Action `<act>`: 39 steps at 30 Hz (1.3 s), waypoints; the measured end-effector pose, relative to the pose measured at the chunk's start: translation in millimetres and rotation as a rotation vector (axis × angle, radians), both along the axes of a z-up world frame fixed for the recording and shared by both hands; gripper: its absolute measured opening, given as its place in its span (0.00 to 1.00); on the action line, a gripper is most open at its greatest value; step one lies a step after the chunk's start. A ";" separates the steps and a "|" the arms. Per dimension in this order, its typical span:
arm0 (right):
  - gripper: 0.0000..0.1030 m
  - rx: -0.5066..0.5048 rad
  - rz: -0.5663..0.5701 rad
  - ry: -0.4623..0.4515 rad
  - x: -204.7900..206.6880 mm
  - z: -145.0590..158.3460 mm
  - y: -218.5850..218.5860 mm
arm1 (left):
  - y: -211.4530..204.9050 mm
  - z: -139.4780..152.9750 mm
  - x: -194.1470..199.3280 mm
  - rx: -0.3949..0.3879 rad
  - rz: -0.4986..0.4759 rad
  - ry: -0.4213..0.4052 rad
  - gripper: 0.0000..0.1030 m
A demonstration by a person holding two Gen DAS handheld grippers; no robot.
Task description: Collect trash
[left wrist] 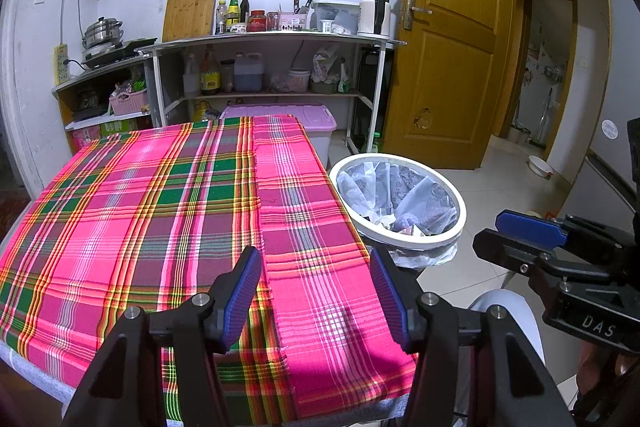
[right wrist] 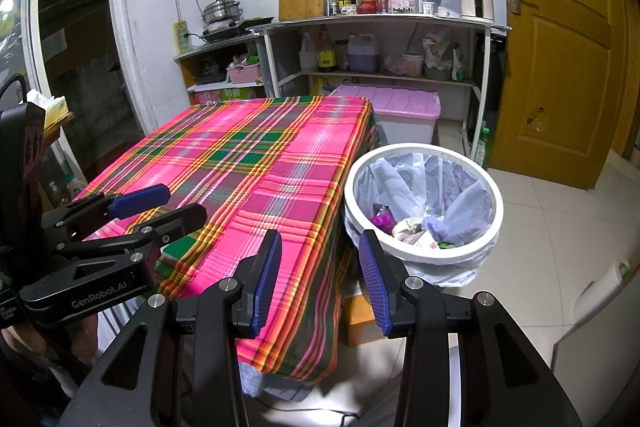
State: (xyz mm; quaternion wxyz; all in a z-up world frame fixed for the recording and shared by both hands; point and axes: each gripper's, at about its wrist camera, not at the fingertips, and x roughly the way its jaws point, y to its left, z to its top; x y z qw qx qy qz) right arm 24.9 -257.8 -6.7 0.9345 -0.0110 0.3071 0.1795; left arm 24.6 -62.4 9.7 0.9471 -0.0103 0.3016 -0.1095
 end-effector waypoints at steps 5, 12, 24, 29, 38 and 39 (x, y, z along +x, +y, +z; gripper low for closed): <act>0.40 0.000 0.001 0.002 0.4 -1.7 -0.3 | -0.1 0.2 0.3 0.000 0.000 0.000 0.55; 0.40 0.000 0.000 0.004 0.6 -2.6 0.0 | 0.7 -0.2 -0.7 0.000 0.000 0.001 0.55; 0.40 -0.001 0.001 0.004 -0.1 -3.8 0.4 | 0.4 -0.1 -1.2 -0.002 0.000 0.003 0.55; 0.40 -0.001 0.000 0.005 0.2 -3.8 0.5 | 0.5 -0.2 -1.1 -0.002 0.001 0.004 0.55; 0.40 -0.002 0.001 0.006 0.6 -4.1 1.0 | 2.3 -10.3 -5.8 -0.003 0.002 0.012 0.55; 0.40 -0.001 0.001 0.007 0.6 -4.0 1.0 | 1.4 -11.0 -5.4 0.003 0.005 0.008 0.55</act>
